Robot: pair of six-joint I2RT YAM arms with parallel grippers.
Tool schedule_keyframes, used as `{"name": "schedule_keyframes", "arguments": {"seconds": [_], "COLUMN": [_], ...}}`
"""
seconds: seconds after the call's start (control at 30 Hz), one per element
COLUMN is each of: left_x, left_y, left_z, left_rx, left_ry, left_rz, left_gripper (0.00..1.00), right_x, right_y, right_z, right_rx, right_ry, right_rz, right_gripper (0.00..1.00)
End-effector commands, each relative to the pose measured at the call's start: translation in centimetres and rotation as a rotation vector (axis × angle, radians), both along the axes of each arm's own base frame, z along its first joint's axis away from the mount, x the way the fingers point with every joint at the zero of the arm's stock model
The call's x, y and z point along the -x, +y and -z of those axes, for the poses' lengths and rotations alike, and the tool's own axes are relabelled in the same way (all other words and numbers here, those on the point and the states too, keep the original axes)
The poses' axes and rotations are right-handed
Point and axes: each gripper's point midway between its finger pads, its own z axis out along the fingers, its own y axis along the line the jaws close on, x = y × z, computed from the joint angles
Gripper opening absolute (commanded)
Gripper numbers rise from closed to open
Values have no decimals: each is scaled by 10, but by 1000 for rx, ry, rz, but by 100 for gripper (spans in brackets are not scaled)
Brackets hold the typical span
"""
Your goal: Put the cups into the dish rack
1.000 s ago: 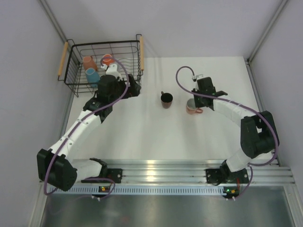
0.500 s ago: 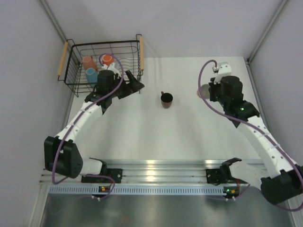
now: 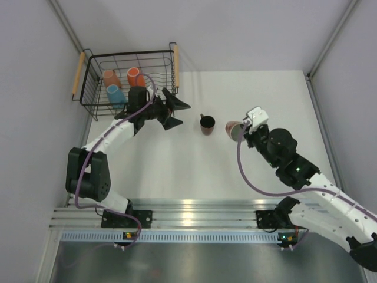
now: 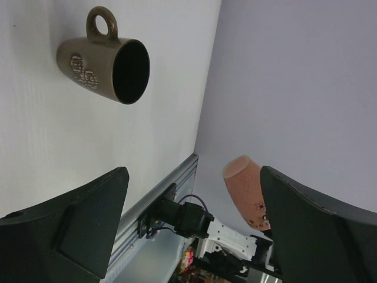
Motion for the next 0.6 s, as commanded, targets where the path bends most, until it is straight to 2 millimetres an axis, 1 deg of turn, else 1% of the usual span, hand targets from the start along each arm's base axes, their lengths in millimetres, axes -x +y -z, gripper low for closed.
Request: {"name": "schedule_keyframes", "arguments": {"seconds": [0.0, 0.07, 0.1, 0.17, 0.2, 0.23, 0.27, 0.3, 0.37, 0.4, 0.57], "left_x": [5, 9, 10, 18, 20, 23, 26, 30, 34, 37, 46], "left_y": [-12, -19, -21, -30, -32, -39, -42, -47, -52, -57, -68], "left_z": [-46, -47, -46, -43, -43, -41, -40, -40, -35, -34, -33], "left_rx": [111, 133, 141, 169, 181, 202, 209, 224, 235, 240, 251], "left_ry": [-29, 17, 30, 85, 100, 130, 148, 181, 214, 234, 268], "left_rz": [11, 0, -6, -5, -6, -2, 2, 5, 8, 10, 22], "left_gripper": [99, 99, 99, 99, 99, 99, 98, 98, 99, 99, 99], "right_x": [1, 2, 6, 7, 13, 12, 14, 17, 20, 22, 29], "right_y": [16, 25, 39, 45, 60, 60, 66, 77, 87, 95, 107], "right_z": [-64, -64, -67, -68, -70, -70, -72, -69, -69, -66, -71], "right_rx": [-71, -50, -57, -23, -28, 9, 20, 48, 60, 66, 9], "right_ry": [-248, -263, -283, -315, -332, -349, -359, -366, -375, -375, -392], "right_rz": [12, 7, -16, -2, -28, -4, -7, -22, -39, -60, -110], "right_gripper": [0, 0, 0, 0, 0, 0, 0, 0, 0, 0, 0]}}
